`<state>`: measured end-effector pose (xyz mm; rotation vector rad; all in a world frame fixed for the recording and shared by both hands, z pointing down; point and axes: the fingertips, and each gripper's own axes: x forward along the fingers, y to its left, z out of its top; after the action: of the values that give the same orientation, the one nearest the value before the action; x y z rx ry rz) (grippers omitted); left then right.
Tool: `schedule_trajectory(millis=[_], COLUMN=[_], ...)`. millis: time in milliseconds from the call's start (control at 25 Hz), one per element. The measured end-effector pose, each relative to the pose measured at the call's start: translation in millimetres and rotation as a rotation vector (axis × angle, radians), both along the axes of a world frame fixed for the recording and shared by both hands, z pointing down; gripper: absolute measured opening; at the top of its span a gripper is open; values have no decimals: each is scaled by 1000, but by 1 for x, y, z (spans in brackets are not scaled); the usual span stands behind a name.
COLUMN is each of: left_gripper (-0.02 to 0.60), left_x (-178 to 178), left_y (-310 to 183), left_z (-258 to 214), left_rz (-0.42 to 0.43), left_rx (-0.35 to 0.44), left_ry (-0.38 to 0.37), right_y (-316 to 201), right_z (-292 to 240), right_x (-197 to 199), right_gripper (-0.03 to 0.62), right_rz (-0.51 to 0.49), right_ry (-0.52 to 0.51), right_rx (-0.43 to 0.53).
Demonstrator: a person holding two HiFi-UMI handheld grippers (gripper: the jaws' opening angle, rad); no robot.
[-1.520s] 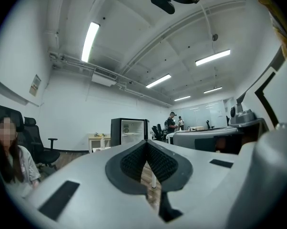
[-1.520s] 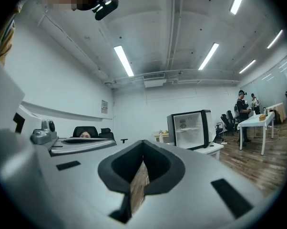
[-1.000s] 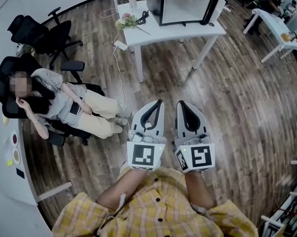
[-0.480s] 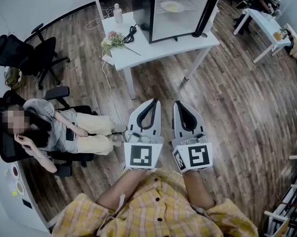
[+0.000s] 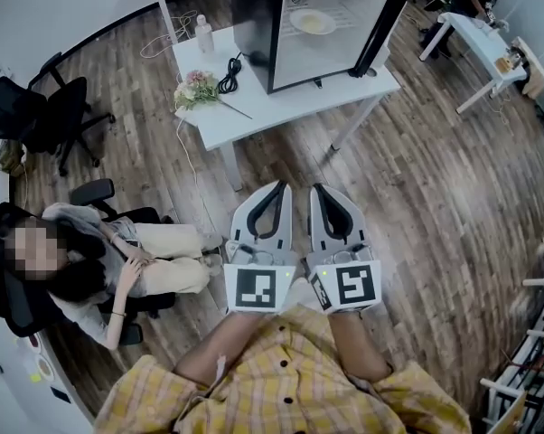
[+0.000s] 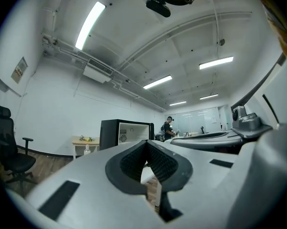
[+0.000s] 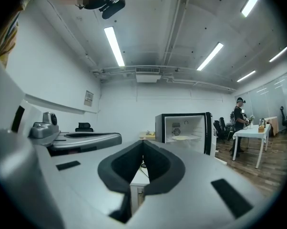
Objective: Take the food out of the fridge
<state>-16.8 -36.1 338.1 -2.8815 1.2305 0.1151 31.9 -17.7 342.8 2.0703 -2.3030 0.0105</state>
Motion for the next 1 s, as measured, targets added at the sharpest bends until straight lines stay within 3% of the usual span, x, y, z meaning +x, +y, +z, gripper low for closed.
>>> schedule_trajectory(millis=[440,1000], left_gripper=[8,8], left_x=[29,112], left_y=[-71,-197], left_z=[11,19], left_rz=[-20,-66], left_rx=[-1,-14], left_ry=[-15,-45], right_y=[-70,-200], right_z=[11,16], right_x=[30,112], right_gripper=[8,8], right_rz=[-15,-65], right_ry=[-11,-14], right_rx=[11,-2])
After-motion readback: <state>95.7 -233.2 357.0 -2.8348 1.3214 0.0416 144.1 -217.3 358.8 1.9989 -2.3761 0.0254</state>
